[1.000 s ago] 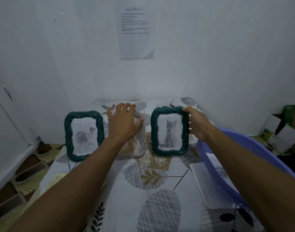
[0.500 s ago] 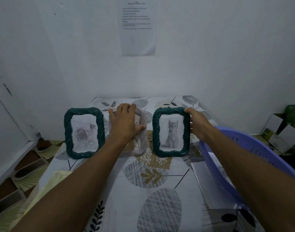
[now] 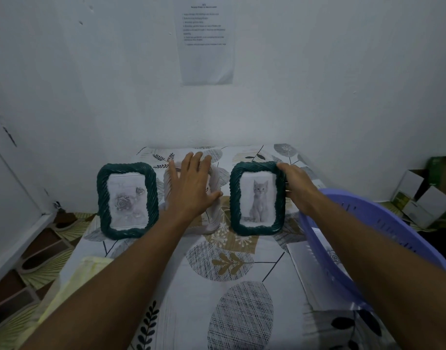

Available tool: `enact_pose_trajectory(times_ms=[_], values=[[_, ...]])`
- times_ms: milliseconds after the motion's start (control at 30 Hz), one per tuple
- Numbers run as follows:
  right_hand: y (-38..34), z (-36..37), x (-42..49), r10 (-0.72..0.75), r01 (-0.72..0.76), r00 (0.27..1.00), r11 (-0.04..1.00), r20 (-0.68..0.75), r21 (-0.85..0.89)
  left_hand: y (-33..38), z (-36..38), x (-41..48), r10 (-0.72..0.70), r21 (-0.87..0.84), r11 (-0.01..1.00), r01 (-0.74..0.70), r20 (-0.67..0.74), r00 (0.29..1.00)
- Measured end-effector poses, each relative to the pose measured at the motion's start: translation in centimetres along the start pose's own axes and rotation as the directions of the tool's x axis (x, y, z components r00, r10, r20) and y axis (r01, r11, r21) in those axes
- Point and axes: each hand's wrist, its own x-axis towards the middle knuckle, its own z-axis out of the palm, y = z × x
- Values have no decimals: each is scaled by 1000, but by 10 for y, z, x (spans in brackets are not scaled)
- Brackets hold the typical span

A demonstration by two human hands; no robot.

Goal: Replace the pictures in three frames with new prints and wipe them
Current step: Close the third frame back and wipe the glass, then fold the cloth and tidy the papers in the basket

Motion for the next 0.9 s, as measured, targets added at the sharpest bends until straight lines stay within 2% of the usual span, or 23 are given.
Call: enact_pose_trajectory(times_ms=[100, 167, 233, 333, 400, 467, 567, 633, 733, 900], values=[[-2, 0, -7, -122, 112, 990, 983, -64, -146, 5, -5, -11, 60, 15, 998, -60, 17, 998], [-3, 1, -21, -270, 229, 954, 935, -128, -271, 9, -7, -24, 108, 14, 994, -108, 11, 994], [-2, 5, -40, -457, 359, 877, 828, -150, -430, 11, -7, -42, 128, -7, 992, -128, 15, 992], [9, 18, -77, -643, 519, 765, 612, 6, -596, 10, -7, -74, 105, -50, 994, -102, 56, 993], [24, 30, -99, -657, 577, 745, 549, 116, -604, 7, -7, -97, 91, -68, 994, -84, 112, 990], [45, 39, -119, -614, 583, 763, 515, 205, -628, 2, -7, -120, 77, -71, 995, -65, 181, 980], [85, 46, -142, -477, 566, 807, 463, 347, -682, -11, -8, -153, -2, -21, 1000, 9, 306, 952], [110, 46, -154, -373, 553, 826, 386, 423, -739, -19, -8, -175, -48, 68, 997, 23, 405, 913], [136, 48, -169, -339, 549, 824, 273, 455, -790, -25, -9, -203, -68, 64, 997, 42, 489, 869], [143, 49, -177, -410, 550, 809, 276, 421, -788, -25, -16, -213, -46, 35, 999, 34, 434, 900]])
